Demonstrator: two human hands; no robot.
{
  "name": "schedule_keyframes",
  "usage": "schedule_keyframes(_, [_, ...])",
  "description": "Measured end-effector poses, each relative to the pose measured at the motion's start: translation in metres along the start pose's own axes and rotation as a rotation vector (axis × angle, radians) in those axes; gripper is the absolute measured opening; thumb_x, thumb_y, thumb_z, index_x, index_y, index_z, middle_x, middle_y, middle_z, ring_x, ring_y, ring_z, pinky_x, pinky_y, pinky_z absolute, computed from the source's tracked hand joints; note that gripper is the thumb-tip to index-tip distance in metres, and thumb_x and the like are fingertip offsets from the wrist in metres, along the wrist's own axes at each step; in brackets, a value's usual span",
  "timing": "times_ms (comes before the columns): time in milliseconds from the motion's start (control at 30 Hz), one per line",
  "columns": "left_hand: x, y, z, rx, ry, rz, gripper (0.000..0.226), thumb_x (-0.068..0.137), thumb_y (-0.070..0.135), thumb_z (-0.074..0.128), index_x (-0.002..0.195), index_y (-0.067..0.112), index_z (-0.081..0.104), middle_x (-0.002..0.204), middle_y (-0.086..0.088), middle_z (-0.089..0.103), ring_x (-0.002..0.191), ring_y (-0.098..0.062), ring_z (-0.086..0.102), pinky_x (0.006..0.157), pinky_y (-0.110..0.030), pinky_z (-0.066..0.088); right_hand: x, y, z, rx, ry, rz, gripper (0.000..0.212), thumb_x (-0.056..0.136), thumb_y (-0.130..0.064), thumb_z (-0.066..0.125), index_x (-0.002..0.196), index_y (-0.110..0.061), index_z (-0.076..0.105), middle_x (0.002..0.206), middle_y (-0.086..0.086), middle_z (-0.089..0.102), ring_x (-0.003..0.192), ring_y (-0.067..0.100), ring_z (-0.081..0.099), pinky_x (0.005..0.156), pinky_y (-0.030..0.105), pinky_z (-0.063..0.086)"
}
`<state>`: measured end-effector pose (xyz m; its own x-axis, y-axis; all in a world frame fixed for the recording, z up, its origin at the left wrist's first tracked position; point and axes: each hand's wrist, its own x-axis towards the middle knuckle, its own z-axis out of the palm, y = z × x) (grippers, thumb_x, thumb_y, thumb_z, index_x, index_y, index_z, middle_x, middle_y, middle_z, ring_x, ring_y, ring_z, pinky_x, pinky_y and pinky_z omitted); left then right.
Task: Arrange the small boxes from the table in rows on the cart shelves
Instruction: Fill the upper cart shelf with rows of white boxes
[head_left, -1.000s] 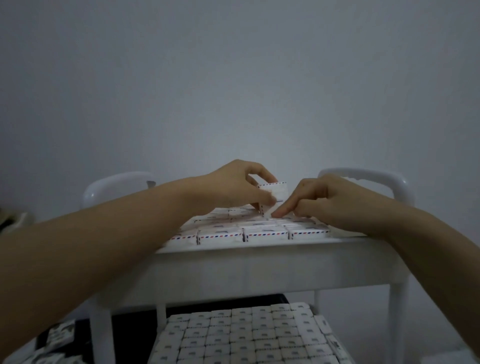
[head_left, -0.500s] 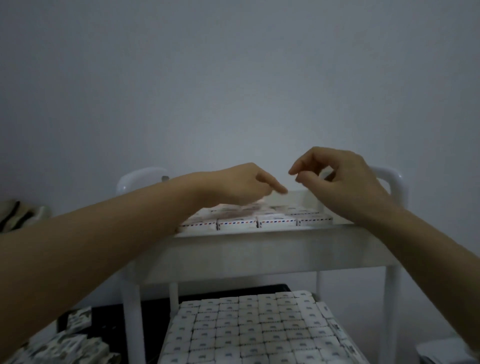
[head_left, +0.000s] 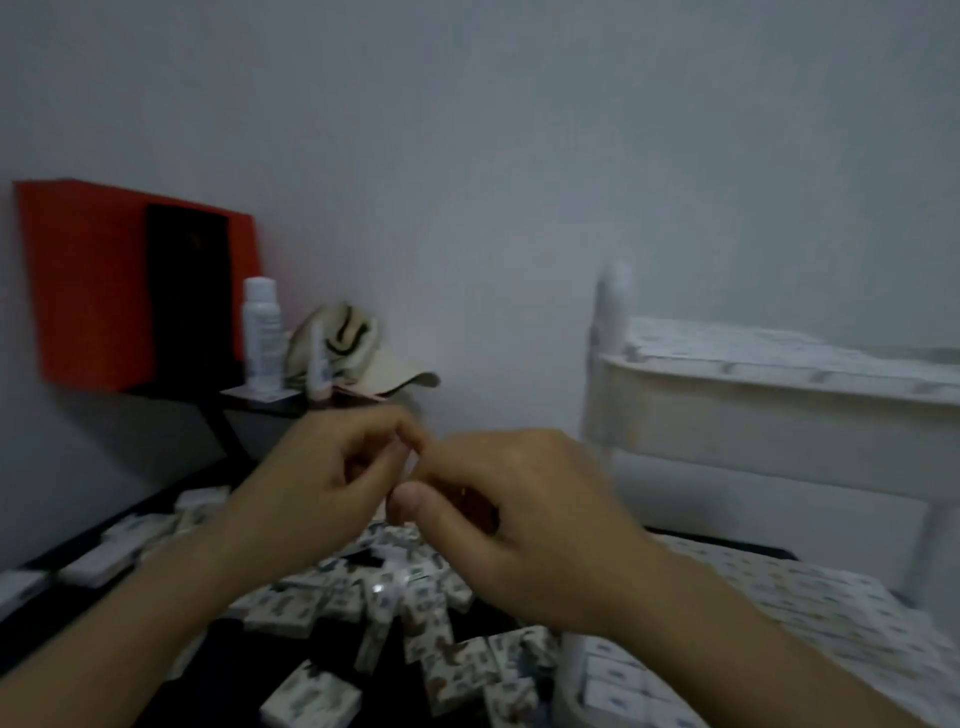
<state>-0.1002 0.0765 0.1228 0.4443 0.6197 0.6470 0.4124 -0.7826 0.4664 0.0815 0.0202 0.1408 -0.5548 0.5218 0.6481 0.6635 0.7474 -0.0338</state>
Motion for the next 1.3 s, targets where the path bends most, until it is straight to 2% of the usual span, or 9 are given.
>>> schedule_keyframes(167, [-0.091,-0.128,-0.010,-0.005,0.028,-0.543,0.033,0.098,0.004,0.045,0.084,0.024,0.068,0.067,-0.002,0.069,0.052,-0.011,0.060,0.054,-0.028,0.050,0.027,0.006,0.116,0.018,-0.192,0.180,0.020,0.096,-0.044,0.047,0.089,-0.031,0.060,0.086,-0.010,0.062,0.077,0.009,0.057,0.066,0.034,0.048])
schedule_keyframes(267, [-0.124,-0.187,-0.012,0.072,0.078,-0.668,0.028,0.092,0.010,0.055,0.081,0.033,0.067,0.070,0.010,0.070,0.060,-0.008,0.065,0.064,-0.035,0.056,0.035,0.033,0.183,0.051,-0.204,0.335,0.015,0.090,-0.036,0.052,0.091,-0.028,0.066,0.095,-0.010,0.064,0.093,0.010,0.058,0.076,0.032,0.048])
schedule_keyframes(400, [-0.118,-0.236,-0.008,0.147,0.152,-0.604,0.023,0.087,0.012,0.062,0.088,0.034,0.065,0.082,0.018,0.067,0.078,0.001,0.063,0.075,-0.034,0.055,0.056,0.094,0.241,-0.006,-0.228,0.557,0.020,0.087,-0.023,0.056,0.104,-0.027,0.066,0.112,-0.003,0.059,0.107,0.016,0.053,0.083,0.031,0.047])
schedule_keyframes(567, [-0.065,-0.294,0.009,0.260,0.063,-0.470,0.016,0.094,0.019,0.054,0.106,0.030,0.058,0.106,0.013,0.057,0.098,-0.006,0.055,0.084,-0.029,0.049,0.092,0.170,0.275,-0.100,-0.312,0.731,0.033,0.090,-0.012,0.050,0.120,-0.021,0.061,0.122,0.010,0.054,0.110,0.029,0.053,0.084,0.034,0.047])
schedule_keyframes(800, [0.012,-0.369,0.048,0.461,-0.123,-0.417,0.041,0.095,0.024,0.044,0.135,0.019,0.051,0.136,-0.005,0.053,0.122,-0.024,0.049,0.099,-0.033,0.041,0.122,0.226,0.335,-0.223,-0.643,0.720,0.041,0.099,-0.025,0.040,0.139,-0.018,0.045,0.134,0.012,0.047,0.122,0.030,0.047,0.100,0.037,0.041])
schedule_keyframes(933, [0.019,-0.391,0.077,0.611,-0.362,-0.453,0.056,0.100,0.047,0.029,0.152,0.031,0.020,0.160,-0.006,0.018,0.145,-0.025,0.019,0.116,-0.044,0.020,0.124,0.233,0.347,-0.257,-0.686,0.708,0.055,0.097,-0.046,0.044,0.143,-0.018,0.039,0.136,0.013,0.049,0.124,0.031,0.047,0.098,0.037,0.040])
schedule_keyframes(1000, [0.015,-0.395,0.084,0.630,-0.428,-0.471,0.056,0.099,0.054,0.025,0.152,0.037,0.020,0.161,-0.003,0.015,0.146,-0.024,0.018,0.116,-0.045,0.020,0.123,0.232,0.345,-0.230,-0.727,0.667,0.057,0.097,-0.048,0.043,0.148,-0.024,0.034,0.139,0.012,0.048,0.126,0.031,0.046,0.100,0.035,0.039])
schedule_keyframes(1167, [0.006,-0.373,0.070,0.279,-0.317,-0.444,0.030,0.097,0.041,0.047,0.122,0.032,0.061,0.131,0.003,0.052,0.120,-0.019,0.050,0.098,-0.033,0.042,0.114,0.220,0.332,-0.068,-0.761,0.659,0.055,0.091,-0.051,0.054,0.136,-0.023,0.042,0.131,0.007,0.057,0.118,0.026,0.053,0.089,0.029,0.041])
schedule_keyframes(1300, [-0.006,-0.363,0.062,0.135,-0.265,-0.530,0.044,0.086,0.035,0.069,0.127,0.032,0.055,0.124,0.004,0.053,0.116,-0.013,0.051,0.097,-0.031,0.044,0.111,0.206,0.322,0.117,-0.686,0.673,0.046,0.085,-0.043,0.067,0.121,-0.023,0.046,0.118,0.001,0.058,0.109,0.020,0.056,0.090,0.030,0.046])
